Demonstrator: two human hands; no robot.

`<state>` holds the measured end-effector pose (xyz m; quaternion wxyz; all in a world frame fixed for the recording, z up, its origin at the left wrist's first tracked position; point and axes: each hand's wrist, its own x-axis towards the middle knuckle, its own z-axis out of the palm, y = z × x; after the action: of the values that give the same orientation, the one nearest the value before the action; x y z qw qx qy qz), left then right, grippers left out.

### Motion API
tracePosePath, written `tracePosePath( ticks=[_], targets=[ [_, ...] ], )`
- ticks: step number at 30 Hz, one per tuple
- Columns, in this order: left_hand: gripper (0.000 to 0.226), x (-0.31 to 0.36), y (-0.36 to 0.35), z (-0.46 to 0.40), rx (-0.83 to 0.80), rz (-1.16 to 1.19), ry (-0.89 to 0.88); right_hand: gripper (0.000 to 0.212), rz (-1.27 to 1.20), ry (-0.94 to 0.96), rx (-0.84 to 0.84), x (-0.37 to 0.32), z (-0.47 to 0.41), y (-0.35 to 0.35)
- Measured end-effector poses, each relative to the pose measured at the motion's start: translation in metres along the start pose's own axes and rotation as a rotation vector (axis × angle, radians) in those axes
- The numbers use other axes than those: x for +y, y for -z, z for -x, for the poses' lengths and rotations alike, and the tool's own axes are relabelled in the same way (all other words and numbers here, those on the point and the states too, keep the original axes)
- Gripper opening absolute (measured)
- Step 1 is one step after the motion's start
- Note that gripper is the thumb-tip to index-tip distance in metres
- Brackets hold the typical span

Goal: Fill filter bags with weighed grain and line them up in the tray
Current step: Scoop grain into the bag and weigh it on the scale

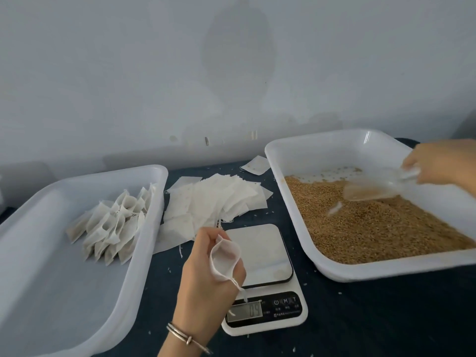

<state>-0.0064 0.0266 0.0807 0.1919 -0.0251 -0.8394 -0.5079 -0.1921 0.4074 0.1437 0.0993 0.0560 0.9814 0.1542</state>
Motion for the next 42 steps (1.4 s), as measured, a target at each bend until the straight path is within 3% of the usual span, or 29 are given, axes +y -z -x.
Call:
tracePosePath(
  ticks=[3, 5, 14, 26, 32, 39, 42],
  targets=[
    [0.038, 0.0, -0.005, -0.001, -0.02, 0.003, 0.007, 0.044, 0.097, -0.045, -0.077, 0.047, -0.016, -0.013],
    [0.039, 0.0, -0.009, -0.001, -0.032, 0.005, 0.013, 0.043, 0.089, -0.018, -0.116, 0.042, -0.001, -0.017],
    [0.036, -0.001, -0.013, 0.001, -0.089, -0.013, 0.019, 0.038, -0.552, 0.278, -0.27, -0.05, 0.028, -0.042],
    [0.035, -0.005, -0.012, 0.0, -0.078, 0.001, 0.053, 0.036, -0.864, 0.285, -0.208, -0.055, 0.033, -0.041],
    [0.036, -0.012, -0.009, -0.007, -0.085, 0.002, 0.101, 0.039, -0.918, 0.364, -0.093, -0.054, 0.061, -0.014],
    [0.04, -0.004, -0.015, -0.027, -0.191, -0.069, 0.075, 0.034, -0.775, 0.618, -0.131, -0.075, 0.107, 0.038],
    [0.042, 0.001, -0.017, -0.028, -0.224, -0.085, 0.068, 0.046, -0.69, 0.697, -0.144, -0.081, 0.117, 0.053]
  ],
)
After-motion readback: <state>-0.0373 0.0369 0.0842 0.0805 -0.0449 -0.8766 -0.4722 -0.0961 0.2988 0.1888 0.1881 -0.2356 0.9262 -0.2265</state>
